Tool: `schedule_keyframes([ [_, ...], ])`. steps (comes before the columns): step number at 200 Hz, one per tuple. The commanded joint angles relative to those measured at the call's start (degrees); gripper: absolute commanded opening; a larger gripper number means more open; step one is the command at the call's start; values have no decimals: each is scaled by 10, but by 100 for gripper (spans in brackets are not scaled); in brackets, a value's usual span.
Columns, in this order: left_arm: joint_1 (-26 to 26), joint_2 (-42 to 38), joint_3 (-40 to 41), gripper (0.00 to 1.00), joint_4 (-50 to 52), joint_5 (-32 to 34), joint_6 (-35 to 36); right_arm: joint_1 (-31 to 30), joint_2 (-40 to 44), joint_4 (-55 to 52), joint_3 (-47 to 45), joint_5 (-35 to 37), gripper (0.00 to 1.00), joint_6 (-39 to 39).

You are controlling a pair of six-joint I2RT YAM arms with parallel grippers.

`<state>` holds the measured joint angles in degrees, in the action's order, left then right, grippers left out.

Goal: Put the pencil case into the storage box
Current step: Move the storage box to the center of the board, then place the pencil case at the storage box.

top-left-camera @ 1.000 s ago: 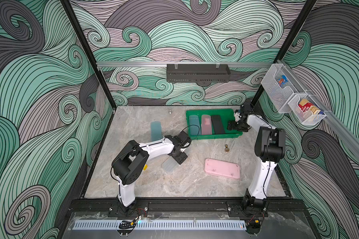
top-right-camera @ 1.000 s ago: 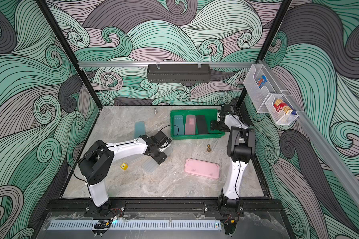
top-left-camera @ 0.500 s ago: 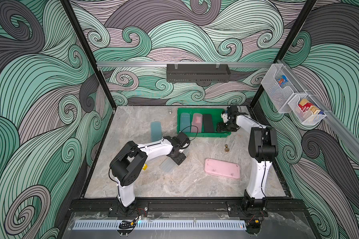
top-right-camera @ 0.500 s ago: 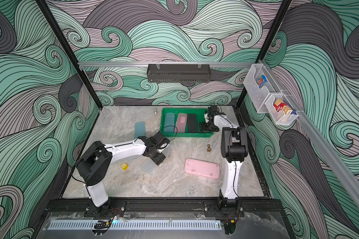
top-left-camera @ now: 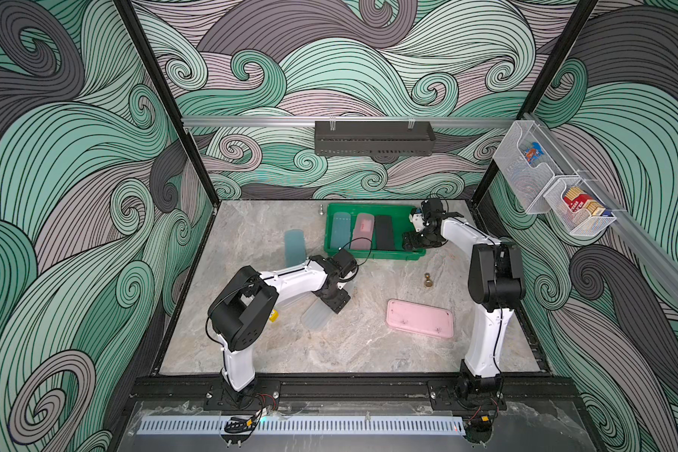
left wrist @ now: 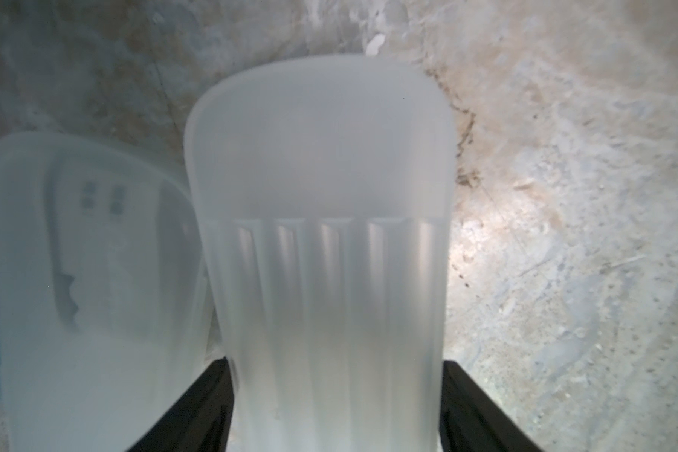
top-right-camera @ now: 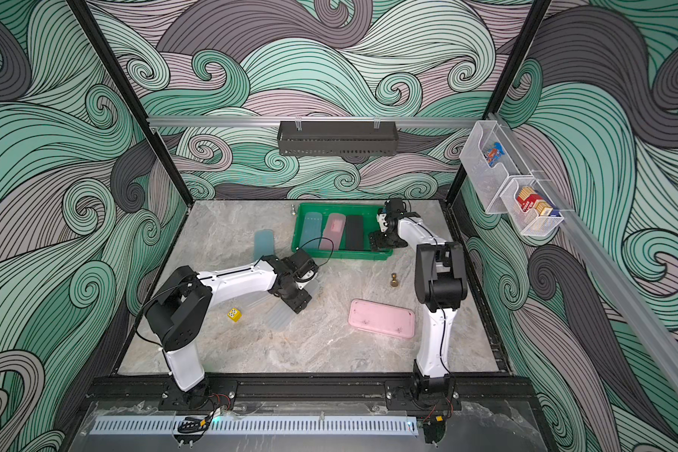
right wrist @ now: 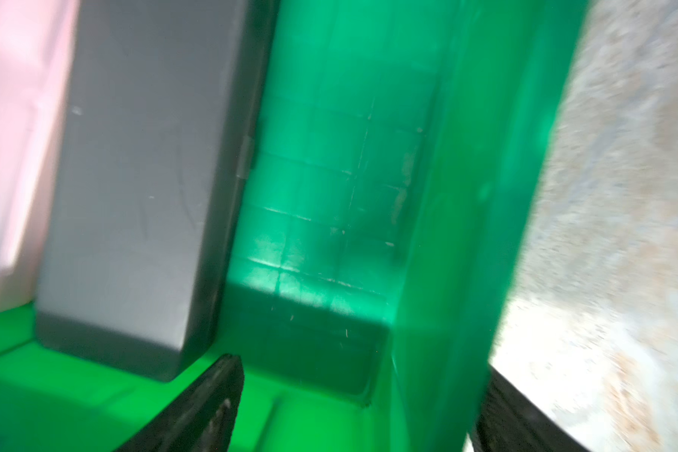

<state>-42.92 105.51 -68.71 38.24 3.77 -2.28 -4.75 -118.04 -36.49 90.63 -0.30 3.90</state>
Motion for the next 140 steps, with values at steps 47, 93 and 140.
schedule_keyframes([
  [47,-9,41,23,56,34,-38,-107,7,62,-2,-37,3,91,-14],
  [93,-10,31,51,63,10,-43,-132,1,130,-2,-75,-15,94,-24],
  [140,-14,13,90,64,-15,-44,-138,-29,217,-1,-122,-22,96,-34],
])
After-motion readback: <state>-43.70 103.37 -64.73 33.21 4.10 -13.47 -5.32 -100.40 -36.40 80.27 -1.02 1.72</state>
